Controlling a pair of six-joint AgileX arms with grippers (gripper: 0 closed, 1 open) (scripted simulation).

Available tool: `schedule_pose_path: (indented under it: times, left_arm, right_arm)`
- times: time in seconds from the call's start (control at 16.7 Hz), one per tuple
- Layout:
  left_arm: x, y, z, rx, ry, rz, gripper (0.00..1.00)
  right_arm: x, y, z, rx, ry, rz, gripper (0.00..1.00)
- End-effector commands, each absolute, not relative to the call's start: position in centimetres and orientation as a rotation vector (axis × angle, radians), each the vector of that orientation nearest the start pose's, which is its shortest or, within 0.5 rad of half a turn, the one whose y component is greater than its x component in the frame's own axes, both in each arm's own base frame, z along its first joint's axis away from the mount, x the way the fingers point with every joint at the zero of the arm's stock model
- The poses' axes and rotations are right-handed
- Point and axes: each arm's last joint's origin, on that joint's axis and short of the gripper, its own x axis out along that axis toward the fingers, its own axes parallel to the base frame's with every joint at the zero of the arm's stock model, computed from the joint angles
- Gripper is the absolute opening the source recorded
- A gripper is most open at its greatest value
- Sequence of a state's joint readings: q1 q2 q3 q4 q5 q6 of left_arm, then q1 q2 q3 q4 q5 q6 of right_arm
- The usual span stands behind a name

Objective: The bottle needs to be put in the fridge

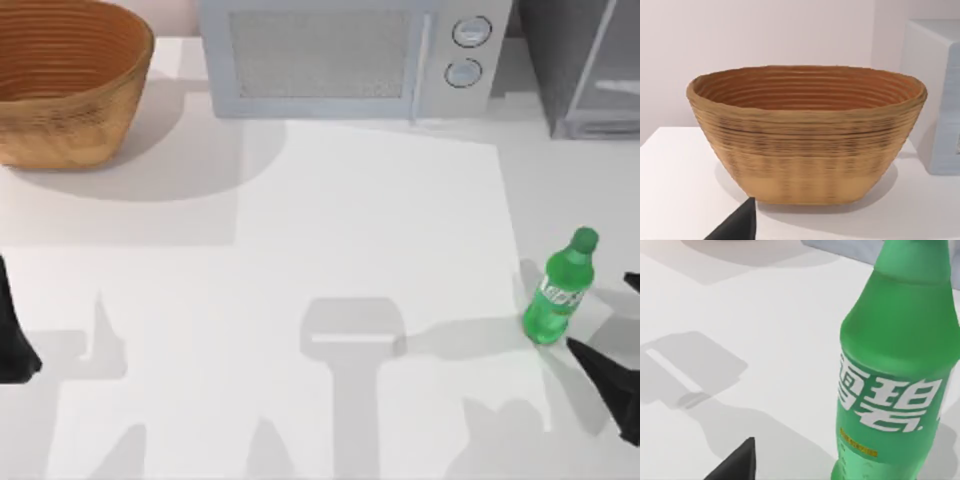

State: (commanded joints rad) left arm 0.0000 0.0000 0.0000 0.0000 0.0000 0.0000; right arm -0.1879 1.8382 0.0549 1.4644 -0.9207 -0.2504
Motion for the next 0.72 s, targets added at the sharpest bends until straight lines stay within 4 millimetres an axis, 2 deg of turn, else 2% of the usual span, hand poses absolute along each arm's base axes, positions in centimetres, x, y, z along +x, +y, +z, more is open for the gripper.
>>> schedule_pose_path:
  times: [0.18, 0.3, 0.54, 0.72]
  left_arm:
    - [10.6, -0.1, 16.0, 0.000, 0.000, 0.000, 1.00]
    - [10.6, -0.1, 16.0, 0.000, 0.000, 0.000, 1.00]
    - [10.6, -0.1, 16.0, 0.000, 0.000, 0.000, 1.00]
    - [10.6, -0.1, 16.0, 0.000, 0.000, 0.000, 1.00]
  right_arm:
    - [18.5, -0.9, 7.4, -0.075, 0.193, 0.775, 1.00]
    - [19.3, -0.4, 7.3, -0.077, 0.189, 0.773, 1.00]
    - [21.7, 1.9, 6.6, -0.078, 0.190, 0.774, 1.00]
    - [22.6, 3.1, 6.2, -0.077, 0.190, 0.773, 1.00]
